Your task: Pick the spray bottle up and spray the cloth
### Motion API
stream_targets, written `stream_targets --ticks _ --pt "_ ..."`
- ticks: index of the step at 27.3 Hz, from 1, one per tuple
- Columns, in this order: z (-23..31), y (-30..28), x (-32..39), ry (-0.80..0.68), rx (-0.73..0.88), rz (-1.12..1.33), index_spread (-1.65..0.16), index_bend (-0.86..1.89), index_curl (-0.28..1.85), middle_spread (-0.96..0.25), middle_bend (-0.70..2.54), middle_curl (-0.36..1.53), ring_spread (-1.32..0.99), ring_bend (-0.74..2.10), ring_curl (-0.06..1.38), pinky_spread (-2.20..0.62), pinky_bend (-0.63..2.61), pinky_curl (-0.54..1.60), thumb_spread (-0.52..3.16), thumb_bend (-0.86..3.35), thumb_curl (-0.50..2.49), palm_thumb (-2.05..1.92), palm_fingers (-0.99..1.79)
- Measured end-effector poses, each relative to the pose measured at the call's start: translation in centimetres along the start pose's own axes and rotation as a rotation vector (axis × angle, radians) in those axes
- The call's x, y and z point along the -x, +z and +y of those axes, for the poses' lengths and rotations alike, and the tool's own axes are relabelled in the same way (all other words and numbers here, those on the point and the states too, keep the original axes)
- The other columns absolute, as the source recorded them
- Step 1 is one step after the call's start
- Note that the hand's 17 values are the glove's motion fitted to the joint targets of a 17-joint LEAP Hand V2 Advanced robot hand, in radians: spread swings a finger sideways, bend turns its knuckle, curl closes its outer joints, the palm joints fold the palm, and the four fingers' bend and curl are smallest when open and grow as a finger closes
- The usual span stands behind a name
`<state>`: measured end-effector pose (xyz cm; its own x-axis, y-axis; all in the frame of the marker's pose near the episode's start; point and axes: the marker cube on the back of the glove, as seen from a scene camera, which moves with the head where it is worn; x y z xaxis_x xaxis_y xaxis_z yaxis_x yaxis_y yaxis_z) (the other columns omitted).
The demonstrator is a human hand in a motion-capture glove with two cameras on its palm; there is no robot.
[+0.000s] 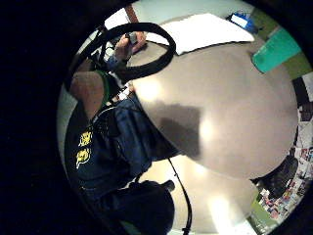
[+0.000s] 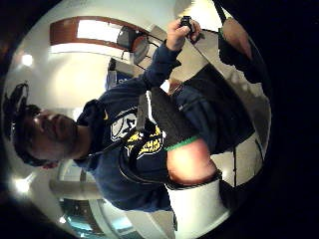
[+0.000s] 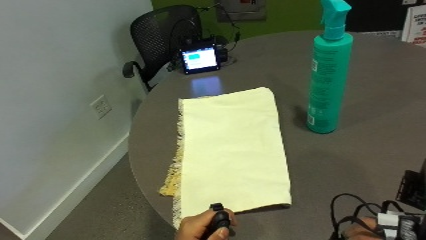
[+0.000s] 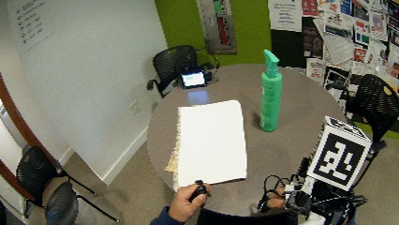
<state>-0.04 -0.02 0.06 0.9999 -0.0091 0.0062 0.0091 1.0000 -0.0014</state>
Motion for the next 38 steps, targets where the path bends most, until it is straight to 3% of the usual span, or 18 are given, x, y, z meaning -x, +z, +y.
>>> stream_targets --ticks 10,17,21,28,33,38 --pt "0.1 0.1 0.3 -0.001 0.012 0.001 -0.23 0.17 0.22 -0.05 0.33 0.22 -0.14 0.46 0.26 0.04 0.29 0.2 0.93 0.19 0.15 0.34 1.04" --pt "0.3 -0.1 0.1 0.013 0.0 0.009 -0.26 0.13 0.25 -0.05 0.31 0.27 -0.15 0.44 0.29 0.05 0.27 0.23 1.07 0.14 0.19 0.34 1.03" --pt "1.2 -0.3 -0.3 0.072 -0.047 0.039 -0.3 0.07 0.23 -0.06 0.28 0.29 -0.15 0.42 0.31 0.08 0.31 0.27 1.03 0.08 0.2 0.31 0.87" --pt "5.0 0.1 -2.2 0.239 -0.318 0.041 -0.35 0.21 0.29 -0.01 0.05 0.22 -0.05 0.19 0.27 0.22 0.45 0.33 0.84 -0.04 0.24 0.23 0.42" --pt "6.3 -0.1 -4.2 0.321 -0.527 -0.05 -0.41 0.02 0.23 0.07 -0.07 0.11 0.07 0.16 0.24 0.28 0.86 0.43 0.78 -0.04 0.26 0.22 -0.17" --pt "5.7 -1.7 -6.8 0.361 -0.733 -0.176 -0.43 0.02 0.15 0.09 -0.01 0.04 0.13 0.18 0.21 0.32 1.06 0.45 0.76 -0.04 0.28 0.23 -0.28"
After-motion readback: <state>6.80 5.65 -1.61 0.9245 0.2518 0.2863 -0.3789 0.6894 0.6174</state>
